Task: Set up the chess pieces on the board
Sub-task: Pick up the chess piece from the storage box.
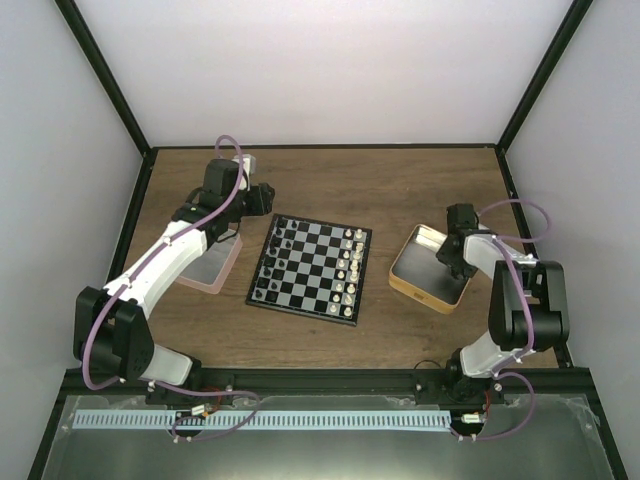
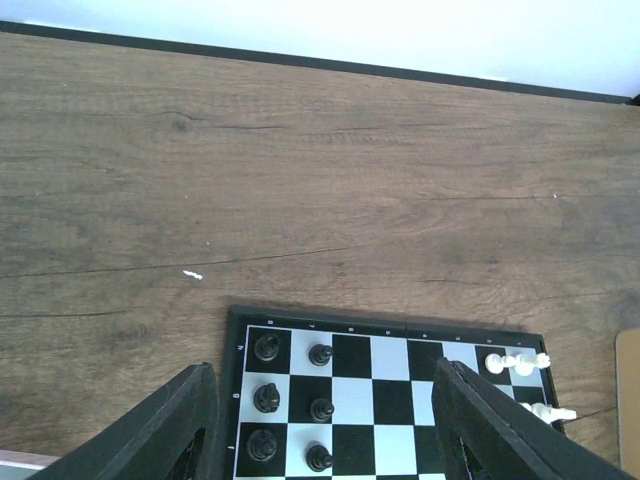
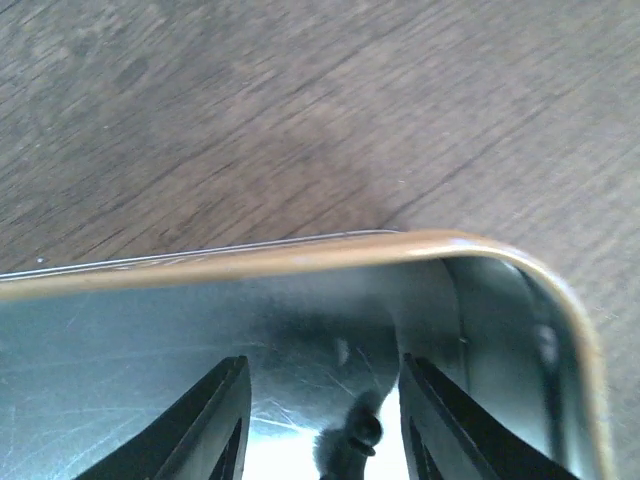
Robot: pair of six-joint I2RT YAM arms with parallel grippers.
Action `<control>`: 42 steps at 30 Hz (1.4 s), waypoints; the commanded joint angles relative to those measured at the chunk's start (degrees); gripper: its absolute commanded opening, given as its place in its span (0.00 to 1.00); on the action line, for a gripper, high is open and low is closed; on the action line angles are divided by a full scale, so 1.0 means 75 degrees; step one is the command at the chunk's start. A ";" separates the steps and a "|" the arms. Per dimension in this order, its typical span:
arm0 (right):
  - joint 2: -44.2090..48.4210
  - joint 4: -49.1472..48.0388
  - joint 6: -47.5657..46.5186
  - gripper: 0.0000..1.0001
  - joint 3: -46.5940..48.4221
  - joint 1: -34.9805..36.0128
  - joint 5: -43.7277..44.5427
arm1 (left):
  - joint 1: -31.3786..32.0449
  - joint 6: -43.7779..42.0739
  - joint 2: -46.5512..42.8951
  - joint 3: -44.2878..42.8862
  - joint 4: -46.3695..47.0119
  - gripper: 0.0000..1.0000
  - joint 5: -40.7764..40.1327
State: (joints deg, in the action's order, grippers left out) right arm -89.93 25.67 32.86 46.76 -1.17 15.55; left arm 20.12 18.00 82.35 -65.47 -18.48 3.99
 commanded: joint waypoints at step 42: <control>0.0556 0.0388 0.0908 0.10 -0.0807 0.0131 -0.0317 | -0.0081 0.0096 0.0129 0.0085 0.0240 0.61 0.0232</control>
State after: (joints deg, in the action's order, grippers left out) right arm -85.80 26.74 39.62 42.06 -0.56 13.78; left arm 19.84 18.26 83.13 -65.45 -18.48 5.06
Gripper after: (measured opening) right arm 0.132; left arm 0.610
